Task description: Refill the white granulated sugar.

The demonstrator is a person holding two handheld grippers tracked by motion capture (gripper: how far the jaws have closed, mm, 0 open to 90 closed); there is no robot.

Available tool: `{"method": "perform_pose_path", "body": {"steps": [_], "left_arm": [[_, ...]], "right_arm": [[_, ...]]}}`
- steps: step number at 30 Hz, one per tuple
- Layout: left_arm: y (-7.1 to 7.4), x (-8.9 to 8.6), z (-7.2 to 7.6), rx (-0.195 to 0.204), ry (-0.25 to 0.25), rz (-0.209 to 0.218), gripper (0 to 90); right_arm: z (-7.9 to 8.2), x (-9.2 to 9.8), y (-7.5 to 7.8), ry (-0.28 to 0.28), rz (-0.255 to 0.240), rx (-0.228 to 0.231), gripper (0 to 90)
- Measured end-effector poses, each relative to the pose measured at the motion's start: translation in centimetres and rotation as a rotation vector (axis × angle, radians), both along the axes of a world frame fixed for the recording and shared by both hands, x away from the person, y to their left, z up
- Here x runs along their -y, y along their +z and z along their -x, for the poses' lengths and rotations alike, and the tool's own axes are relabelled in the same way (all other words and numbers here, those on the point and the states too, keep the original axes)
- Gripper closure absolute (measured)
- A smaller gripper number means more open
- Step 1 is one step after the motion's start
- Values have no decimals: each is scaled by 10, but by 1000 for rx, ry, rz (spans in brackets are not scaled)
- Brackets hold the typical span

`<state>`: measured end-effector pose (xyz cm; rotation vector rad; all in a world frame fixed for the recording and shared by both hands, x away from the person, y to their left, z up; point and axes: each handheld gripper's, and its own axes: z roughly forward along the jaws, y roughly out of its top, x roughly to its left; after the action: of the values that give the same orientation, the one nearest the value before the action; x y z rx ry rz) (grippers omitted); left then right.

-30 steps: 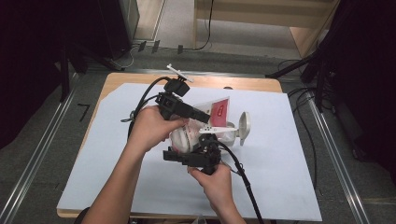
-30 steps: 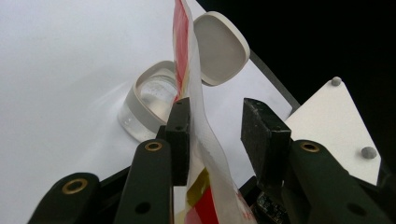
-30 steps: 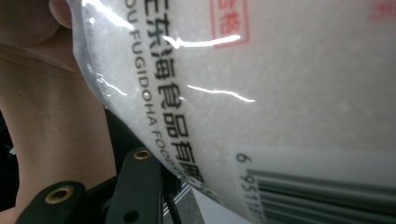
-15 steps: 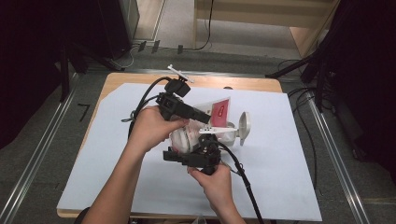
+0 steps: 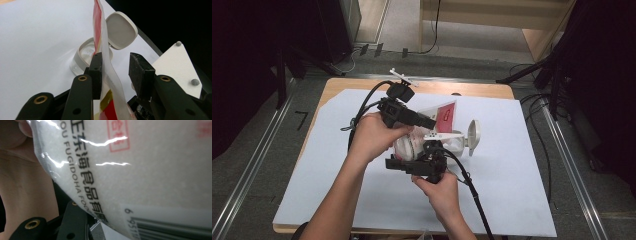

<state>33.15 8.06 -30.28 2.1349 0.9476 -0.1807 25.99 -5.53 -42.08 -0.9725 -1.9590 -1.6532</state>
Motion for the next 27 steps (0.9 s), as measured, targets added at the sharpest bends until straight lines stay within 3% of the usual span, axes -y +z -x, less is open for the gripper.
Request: {"method": "perform_pose_path", "body": {"steps": [27], "left_arm": [[1,-4,-1,4,-1,12,661]], "right_arm": [[-2,-4,1,2,9,3,616]]}}
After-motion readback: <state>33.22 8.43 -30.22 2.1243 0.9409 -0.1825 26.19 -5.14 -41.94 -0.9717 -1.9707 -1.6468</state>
